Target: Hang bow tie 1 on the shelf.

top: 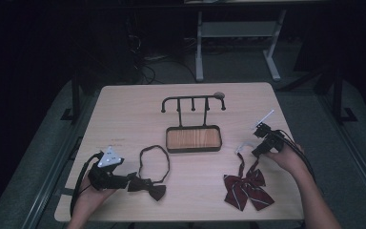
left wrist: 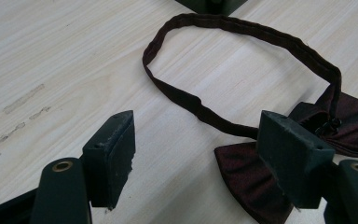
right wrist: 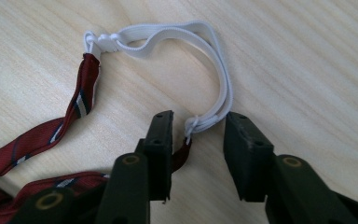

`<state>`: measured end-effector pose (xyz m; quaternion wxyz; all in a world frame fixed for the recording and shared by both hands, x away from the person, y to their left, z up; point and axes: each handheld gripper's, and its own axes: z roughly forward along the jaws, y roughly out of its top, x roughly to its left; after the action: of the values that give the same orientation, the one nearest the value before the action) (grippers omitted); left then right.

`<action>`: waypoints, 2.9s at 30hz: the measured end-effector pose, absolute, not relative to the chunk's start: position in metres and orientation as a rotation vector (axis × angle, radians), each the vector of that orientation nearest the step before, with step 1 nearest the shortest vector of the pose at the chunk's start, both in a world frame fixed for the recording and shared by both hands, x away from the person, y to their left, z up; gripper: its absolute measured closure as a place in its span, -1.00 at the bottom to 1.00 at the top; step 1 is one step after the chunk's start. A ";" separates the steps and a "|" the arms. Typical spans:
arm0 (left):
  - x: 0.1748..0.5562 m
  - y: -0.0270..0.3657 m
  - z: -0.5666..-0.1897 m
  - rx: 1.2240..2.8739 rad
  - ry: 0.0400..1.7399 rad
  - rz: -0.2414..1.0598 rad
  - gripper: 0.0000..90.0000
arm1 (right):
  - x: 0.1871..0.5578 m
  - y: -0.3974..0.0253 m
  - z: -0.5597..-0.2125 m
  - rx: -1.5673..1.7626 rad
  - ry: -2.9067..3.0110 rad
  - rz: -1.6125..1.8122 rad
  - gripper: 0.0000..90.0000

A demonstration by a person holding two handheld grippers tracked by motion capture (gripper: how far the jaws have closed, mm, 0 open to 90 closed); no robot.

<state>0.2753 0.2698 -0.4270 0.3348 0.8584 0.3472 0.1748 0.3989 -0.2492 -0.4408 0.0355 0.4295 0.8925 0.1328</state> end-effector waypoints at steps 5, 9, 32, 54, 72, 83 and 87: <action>0.275 0.270 -0.427 2.238 0.909 0.457 -0.36 | 0.398 -0.246 -0.441 1.289 2.745 0.378 0.62; 0.275 0.270 -0.427 2.239 0.907 0.460 -0.36 | 0.399 -0.245 -0.441 1.286 2.745 0.374 0.72; 0.275 0.269 -0.427 2.247 0.900 0.461 -0.36 | 0.388 -0.243 -0.417 1.188 2.787 0.518 0.88; 0.275 0.268 -0.428 2.249 0.899 0.452 -0.36 | 0.368 -0.219 -0.370 0.955 2.858 0.639 0.88; 0.275 0.269 -0.428 2.244 0.902 0.449 -0.36 | 0.360 -0.205 -0.332 0.836 2.865 0.647 0.88; 0.275 0.270 -0.427 2.247 0.900 0.455 -0.36 | 0.358 -0.193 -0.312 0.779 2.858 0.649 0.88; 0.275 0.270 -0.427 2.239 0.902 0.455 -0.36 | 0.358 -0.189 -0.305 0.761 2.856 0.643 0.88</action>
<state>0.2752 0.2697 -0.4272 0.3357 0.8586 0.3460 0.1745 0.3580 -0.1885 -0.3048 0.0586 0.2511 0.9426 0.2122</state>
